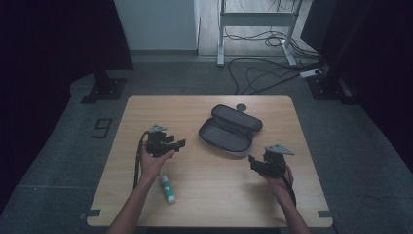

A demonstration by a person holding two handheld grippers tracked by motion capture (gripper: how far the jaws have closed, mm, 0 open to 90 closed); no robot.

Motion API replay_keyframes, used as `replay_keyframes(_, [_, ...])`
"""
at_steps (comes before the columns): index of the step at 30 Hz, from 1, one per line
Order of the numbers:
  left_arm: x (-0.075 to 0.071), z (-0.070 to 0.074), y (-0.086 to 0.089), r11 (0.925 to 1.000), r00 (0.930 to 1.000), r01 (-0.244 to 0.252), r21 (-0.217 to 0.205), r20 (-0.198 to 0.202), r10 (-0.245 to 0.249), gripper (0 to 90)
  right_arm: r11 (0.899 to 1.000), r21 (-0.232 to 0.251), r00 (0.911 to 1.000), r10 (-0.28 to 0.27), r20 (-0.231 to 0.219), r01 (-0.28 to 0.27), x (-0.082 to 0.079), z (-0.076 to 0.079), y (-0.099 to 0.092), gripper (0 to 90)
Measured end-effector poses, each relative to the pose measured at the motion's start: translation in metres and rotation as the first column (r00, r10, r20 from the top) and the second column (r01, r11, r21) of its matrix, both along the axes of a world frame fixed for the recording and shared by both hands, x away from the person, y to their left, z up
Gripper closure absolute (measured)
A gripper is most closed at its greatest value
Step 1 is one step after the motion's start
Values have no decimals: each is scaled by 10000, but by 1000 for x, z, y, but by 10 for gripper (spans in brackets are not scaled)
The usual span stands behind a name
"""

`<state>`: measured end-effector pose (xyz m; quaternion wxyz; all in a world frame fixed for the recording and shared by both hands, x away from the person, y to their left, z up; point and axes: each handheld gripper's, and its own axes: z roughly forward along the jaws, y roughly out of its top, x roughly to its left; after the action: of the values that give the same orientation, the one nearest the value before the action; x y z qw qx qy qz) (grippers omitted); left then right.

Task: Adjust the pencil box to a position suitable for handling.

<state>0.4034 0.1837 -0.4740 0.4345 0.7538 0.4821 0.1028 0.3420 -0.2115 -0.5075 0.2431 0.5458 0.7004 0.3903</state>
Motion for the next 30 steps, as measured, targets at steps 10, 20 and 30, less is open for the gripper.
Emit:
replay_keyframes(10, [12,-3,-13,9999,9999,136,48,-10,-136,402,9999,-117,9999,30,-97,-31,12,1,8,266])
replay_keyframes(20, [21,-2,-21,10000,10000,83,6,-14,-83,412,10000,-69,9998,6,-191,-7,25,2,16,270])
replay_keyframes(30, [33,-3,-36,9992,9991,393,-33,-182,-393,403,9997,-236,9993,90,-354,-99,35,2,24,268])
